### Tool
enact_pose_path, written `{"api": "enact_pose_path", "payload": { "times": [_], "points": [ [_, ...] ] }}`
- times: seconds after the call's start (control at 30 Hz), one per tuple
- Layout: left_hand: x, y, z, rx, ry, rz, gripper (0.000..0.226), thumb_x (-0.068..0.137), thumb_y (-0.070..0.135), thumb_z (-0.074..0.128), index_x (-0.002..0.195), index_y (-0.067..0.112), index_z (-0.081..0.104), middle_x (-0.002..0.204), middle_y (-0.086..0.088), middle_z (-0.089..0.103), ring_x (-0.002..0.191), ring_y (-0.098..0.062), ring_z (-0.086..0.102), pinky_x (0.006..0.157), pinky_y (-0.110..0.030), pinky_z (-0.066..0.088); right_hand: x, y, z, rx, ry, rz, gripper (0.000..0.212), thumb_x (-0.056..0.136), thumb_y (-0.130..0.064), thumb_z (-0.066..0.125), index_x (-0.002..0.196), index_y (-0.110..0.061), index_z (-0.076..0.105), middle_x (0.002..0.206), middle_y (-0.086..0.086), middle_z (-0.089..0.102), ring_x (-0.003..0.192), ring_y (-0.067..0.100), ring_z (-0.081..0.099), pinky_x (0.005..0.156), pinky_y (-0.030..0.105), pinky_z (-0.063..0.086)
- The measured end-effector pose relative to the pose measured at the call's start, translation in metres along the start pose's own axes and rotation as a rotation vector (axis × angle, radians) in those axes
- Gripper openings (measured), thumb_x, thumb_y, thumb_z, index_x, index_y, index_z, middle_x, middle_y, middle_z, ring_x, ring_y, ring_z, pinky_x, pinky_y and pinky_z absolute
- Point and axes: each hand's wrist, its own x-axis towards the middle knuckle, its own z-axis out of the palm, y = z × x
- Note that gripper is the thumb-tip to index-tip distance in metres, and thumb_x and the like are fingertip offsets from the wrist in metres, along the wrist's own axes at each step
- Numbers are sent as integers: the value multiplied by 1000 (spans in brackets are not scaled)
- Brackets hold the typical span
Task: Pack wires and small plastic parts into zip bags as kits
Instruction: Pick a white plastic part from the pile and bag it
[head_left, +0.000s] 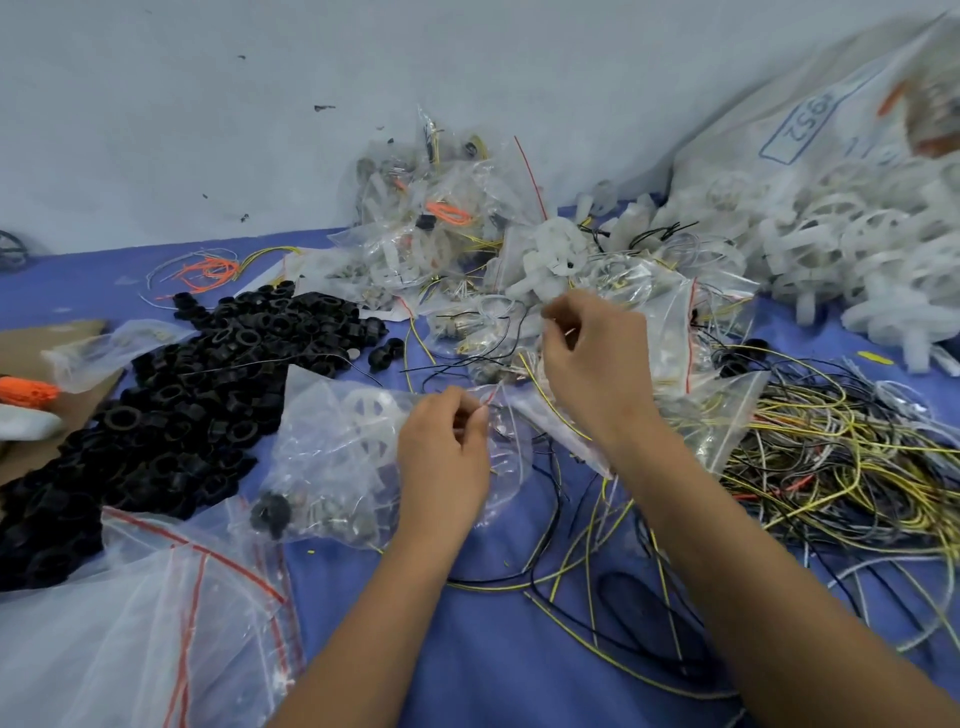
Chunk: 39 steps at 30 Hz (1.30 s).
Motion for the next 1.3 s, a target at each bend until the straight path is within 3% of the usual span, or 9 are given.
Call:
{"api": "enact_pose_path", "payload": {
  "times": [0.1, 0.23, 0.4, 0.63, 0.77, 0.87, 0.93, 1.03, 1.3],
  "points": [
    [3, -2, 1, -9, 13, -37, 15, 96, 13, 66, 82, 13, 64, 84, -1, 64, 79, -19, 63, 75, -35, 52, 34, 8, 7, -156, -110, -30, 19, 91, -10, 62, 104, -10, 75, 104, 10, 69, 95, 25, 63, 84, 27, 46],
    [5, -6, 2, -20, 12, -65, 17, 97, 16, 65, 81, 18, 62, 83, 0, 64, 77, -16, 62, 71, -25, 47, 68, 19, 30, -408, -372, 27, 39, 94, -8, 54, 133, -13, 59, 153, 20, 28, 134, 43, 32, 110, 45, 34],
    [5, -8, 4, -36, -6, -90, 19, 98, 20, 65, 80, 21, 60, 82, 0, 63, 74, -17, 61, 69, -30, 50, 82, 43, 46, -546, -592, 105, 58, 87, -2, 45, 144, -13, 39, 165, 16, -5, 146, 51, 1, 118, 55, 21],
    [5, -6, 2, -66, 13, -96, 19, 98, 18, 65, 79, 21, 61, 84, -1, 64, 75, -15, 61, 72, -29, 50, 102, 52, 46, -558, -539, 112, 55, 101, -22, 48, 154, -15, 33, 155, 21, 25, 139, 46, 22, 117, 50, 22],
    [6, -3, 1, -116, 74, -112, 18, 98, 15, 64, 81, 18, 63, 81, 0, 64, 74, -17, 59, 72, -33, 51, 86, 35, 32, -164, -130, 52, 40, 101, -15, 52, 141, -17, 59, 131, 17, 51, 121, 34, 50, 108, 38, 38],
    [7, 0, -1, -156, 122, -121, 17, 98, 14, 64, 82, 15, 63, 81, -1, 65, 74, -17, 59, 72, -31, 50, 47, 12, 12, 201, 115, -1, 33, 98, -8, 53, 121, -21, 72, 97, 4, 65, 84, 18, 63, 79, 33, 50],
    [7, 2, -3, -197, 162, -127, 17, 99, 13, 63, 82, 15, 63, 80, 1, 65, 72, -12, 58, 70, -23, 47, 16, -4, 5, 424, 87, 20, 32, 97, -7, 54, 119, -24, 70, 83, 7, 66, 66, 8, 56, 65, 31, 45],
    [7, 3, -8, -278, 209, -133, 18, 100, 13, 62, 83, 13, 62, 76, 4, 63, 68, -6, 53, 66, -17, 42, -26, -18, 5, 634, -13, 146, 38, 96, -7, 59, 129, -26, 59, 81, 14, 65, 62, 12, 52, 62, 32, 44],
    [6, 5, -11, -365, 313, -106, 22, 101, 15, 61, 80, 18, 58, 72, 3, 60, 64, -7, 50, 63, -20, 42, -48, -16, 5, 332, -125, -103, 25, 87, -7, 70, 109, -18, 72, 75, -11, 57, 58, 13, 48, 58, 20, 40]
  ]
}}
